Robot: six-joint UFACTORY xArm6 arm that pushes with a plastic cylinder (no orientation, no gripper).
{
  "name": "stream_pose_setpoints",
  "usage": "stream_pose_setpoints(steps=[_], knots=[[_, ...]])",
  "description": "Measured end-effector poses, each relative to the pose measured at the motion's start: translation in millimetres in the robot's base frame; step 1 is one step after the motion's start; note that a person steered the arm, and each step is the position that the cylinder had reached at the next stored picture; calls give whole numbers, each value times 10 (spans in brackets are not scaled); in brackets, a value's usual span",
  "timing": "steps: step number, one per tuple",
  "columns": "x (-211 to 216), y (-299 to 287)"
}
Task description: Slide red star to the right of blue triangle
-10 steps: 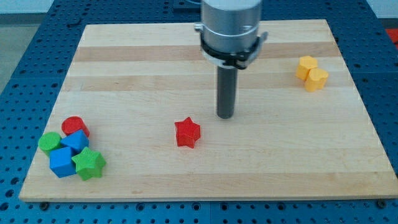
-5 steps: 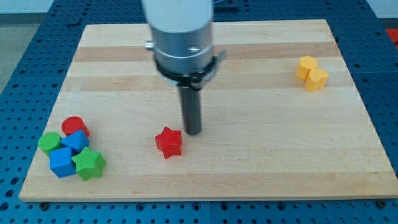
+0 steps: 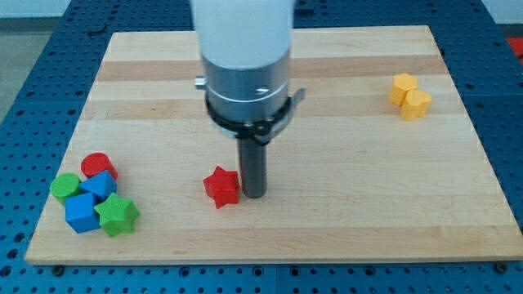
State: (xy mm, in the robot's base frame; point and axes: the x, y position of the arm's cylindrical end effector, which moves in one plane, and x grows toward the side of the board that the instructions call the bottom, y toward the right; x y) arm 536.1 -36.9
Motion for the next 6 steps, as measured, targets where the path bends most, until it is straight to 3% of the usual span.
stream_pose_setpoints(steps=[3, 6], knots=[[0, -865], [0, -1074]])
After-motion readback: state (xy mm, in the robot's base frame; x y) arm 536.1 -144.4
